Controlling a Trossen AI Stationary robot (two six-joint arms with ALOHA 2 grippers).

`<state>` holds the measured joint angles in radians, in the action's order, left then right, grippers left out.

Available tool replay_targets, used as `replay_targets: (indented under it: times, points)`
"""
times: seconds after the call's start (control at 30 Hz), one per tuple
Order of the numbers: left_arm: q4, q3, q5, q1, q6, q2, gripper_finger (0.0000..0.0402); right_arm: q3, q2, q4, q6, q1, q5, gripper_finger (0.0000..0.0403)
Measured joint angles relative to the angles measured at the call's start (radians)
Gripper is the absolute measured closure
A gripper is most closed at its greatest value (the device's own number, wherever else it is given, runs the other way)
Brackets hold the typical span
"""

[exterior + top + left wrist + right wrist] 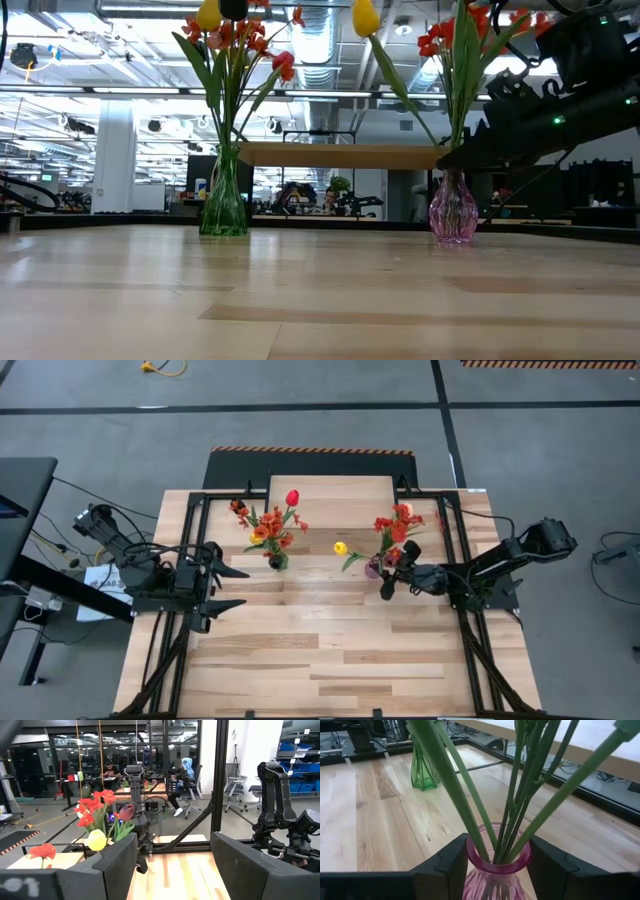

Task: Pick and place flowers into a vace then onto a shelf
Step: Put the purple vase on the shelf

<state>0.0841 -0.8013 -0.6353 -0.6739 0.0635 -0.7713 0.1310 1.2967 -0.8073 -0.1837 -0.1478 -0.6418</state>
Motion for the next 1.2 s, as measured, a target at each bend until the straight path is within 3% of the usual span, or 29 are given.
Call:
replay_targets:
  times: [0.27, 0.6, 0.83, 0.97, 1.2]
  points:
    - [0.000, 0.000, 0.000, 0.000, -0.001, 0.000, 0.0157, 0.000, 0.000, -0.006, 0.000, 0.000, 0.000, 0.0220]
    - [0.000, 0.000, 0.000, 0.000, -0.001, 0.000, 0.0157, 0.018, 0.000, -0.015, -0.003, -0.001, -0.001, 0.0246]
    - [0.000, 0.000, 0.000, 0.000, -0.011, 0.000, 0.0157, 0.053, 0.000, -0.009, -0.011, -0.002, 0.046, 0.0225]
    - [0.000, 0.000, 0.000, 0.000, -0.022, 0.000, 0.0157, 0.085, -0.016, 0.067, -0.010, 0.000, 0.073, 0.0246]
    - [0.003, 0.000, 0.000, 0.000, -0.025, 0.000, 0.0157, 0.179, -0.115, 0.302, -0.010, 0.000, 0.091, 0.0228]
